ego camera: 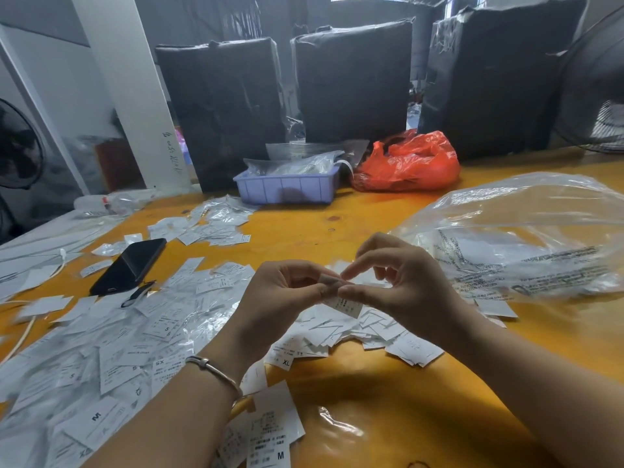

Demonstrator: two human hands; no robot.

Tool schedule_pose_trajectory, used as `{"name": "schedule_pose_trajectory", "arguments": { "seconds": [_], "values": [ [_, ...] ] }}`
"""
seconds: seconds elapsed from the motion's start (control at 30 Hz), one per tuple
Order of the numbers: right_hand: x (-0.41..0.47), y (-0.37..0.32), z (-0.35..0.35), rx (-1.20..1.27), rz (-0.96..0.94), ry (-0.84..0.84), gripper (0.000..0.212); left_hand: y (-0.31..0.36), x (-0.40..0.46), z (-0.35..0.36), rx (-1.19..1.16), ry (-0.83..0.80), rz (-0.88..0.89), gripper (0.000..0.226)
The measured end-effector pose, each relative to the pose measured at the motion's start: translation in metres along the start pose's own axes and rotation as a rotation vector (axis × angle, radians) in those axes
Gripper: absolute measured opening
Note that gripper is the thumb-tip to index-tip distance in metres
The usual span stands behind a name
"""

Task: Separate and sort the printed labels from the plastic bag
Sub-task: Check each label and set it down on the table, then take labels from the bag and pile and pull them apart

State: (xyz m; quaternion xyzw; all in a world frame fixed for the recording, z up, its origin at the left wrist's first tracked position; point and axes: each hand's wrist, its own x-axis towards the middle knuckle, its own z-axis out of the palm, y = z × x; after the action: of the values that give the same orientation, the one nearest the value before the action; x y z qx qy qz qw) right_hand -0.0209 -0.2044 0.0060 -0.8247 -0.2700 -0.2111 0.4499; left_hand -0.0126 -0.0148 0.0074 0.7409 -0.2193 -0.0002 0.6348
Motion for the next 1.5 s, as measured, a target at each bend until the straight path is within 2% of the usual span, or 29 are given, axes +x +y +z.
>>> {"name": "schedule_pose_trajectory", "arguments": {
  "seconds": [0.2, 0.3, 0.4, 0.43, 0.5, 0.6, 0.67, 0.77, 0.83, 0.97, 1.07, 1.3, 1.5],
  "values": [
    [0.000, 0.002, -0.005, 0.062, 0.051, -0.027, 0.006, -0.001, -0.001, -0.002, 0.035, -0.002, -0.017, 0.028],
    [0.004, 0.006, -0.014, 0.387, 0.238, 0.166, 0.011, 0.000, -0.001, -0.002, 0.009, 0.049, 0.015, 0.029],
    [0.006, 0.012, -0.021, 0.621, 0.407, 0.315, 0.011, 0.000, 0.001, -0.006, 0.022, 0.131, 0.064, 0.016],
    [0.007, 0.014, -0.022, 0.658, 0.438, 0.349, 0.011, -0.001, 0.001, -0.006, 0.009, 0.147, 0.074, 0.018],
    [0.007, 0.017, -0.021, 0.714, 0.486, 0.377, 0.018, -0.001, 0.001, -0.007, -0.014, 0.164, 0.074, 0.036],
    [0.008, 0.019, -0.022, 0.731, 0.544, 0.324, 0.037, -0.002, 0.003, -0.008, -0.037, 0.142, 0.026, 0.058],
    [0.008, 0.017, -0.022, 0.697, 0.563, 0.279, 0.037, -0.004, 0.003, -0.007, -0.048, 0.110, -0.010, 0.055],
    [0.008, 0.013, -0.021, 0.715, 0.565, 0.244, 0.026, -0.005, 0.003, -0.005, -0.022, 0.093, -0.030, 0.031],
    [0.007, 0.012, -0.020, 0.727, 0.577, 0.237, 0.023, -0.005, 0.002, -0.004, -0.003, 0.085, -0.028, 0.023],
    [0.005, 0.012, -0.021, 0.767, 0.567, 0.270, 0.033, -0.004, 0.000, -0.002, 0.036, 0.053, -0.015, 0.021],
    [0.006, 0.008, -0.022, 0.757, 0.515, 0.280, 0.042, -0.004, -0.001, 0.000, 0.049, 0.049, -0.001, 0.012],
    [0.004, -0.006, -0.020, 0.636, 0.303, 0.215, 0.020, -0.001, -0.003, 0.003, 0.118, 0.040, 0.051, 0.015],
    [-0.001, -0.013, -0.021, 0.592, 0.171, 0.176, 0.029, -0.003, -0.002, 0.002, 0.131, 0.043, 0.071, 0.018]
  ]
}}
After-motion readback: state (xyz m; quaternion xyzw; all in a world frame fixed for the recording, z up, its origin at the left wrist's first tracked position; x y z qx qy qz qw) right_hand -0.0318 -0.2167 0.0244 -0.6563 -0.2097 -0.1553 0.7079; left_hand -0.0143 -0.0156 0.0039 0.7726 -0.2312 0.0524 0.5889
